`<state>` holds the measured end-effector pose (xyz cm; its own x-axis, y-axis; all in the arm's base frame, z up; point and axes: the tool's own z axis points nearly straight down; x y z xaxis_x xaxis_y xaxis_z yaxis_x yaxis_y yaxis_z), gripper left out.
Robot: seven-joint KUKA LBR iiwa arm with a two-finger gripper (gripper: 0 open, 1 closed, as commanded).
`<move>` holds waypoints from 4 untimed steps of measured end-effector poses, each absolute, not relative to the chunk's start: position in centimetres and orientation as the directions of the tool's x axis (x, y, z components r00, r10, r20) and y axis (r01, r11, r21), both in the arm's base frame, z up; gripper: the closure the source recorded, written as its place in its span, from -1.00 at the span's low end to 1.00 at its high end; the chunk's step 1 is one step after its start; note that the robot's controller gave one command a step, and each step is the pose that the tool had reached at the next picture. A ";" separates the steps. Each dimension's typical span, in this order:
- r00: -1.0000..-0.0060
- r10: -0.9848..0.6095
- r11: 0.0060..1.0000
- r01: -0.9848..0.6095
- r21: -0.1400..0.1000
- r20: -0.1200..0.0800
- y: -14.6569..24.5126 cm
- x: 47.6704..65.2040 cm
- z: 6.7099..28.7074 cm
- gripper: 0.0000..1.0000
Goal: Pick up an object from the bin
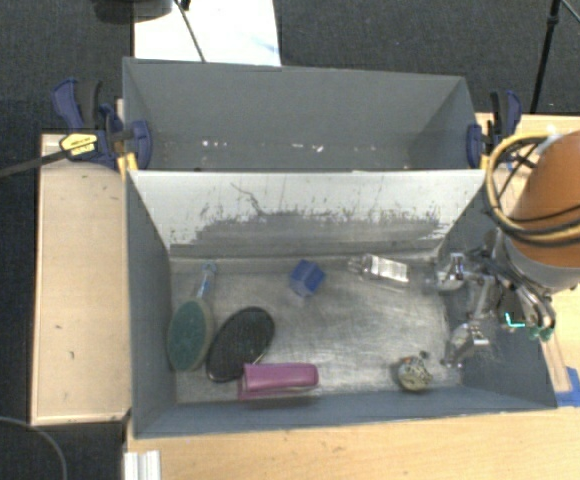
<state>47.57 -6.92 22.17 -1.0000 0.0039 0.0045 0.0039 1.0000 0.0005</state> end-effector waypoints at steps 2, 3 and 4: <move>-1.000 -0.004 1.000 -0.004 -0.001 -0.003 -6.9 47.7 22.5 -1.00; -0.998 -0.057 0.998 -0.057 -0.001 -0.006 -6.9 56.0 7.1 -1.00; -0.992 0.125 0.992 0.125 0.002 -0.011 -5.4 59.5 16.4 -1.00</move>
Offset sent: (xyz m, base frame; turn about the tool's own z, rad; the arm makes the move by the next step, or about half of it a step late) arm 0.0000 0.0000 0.0000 0.0000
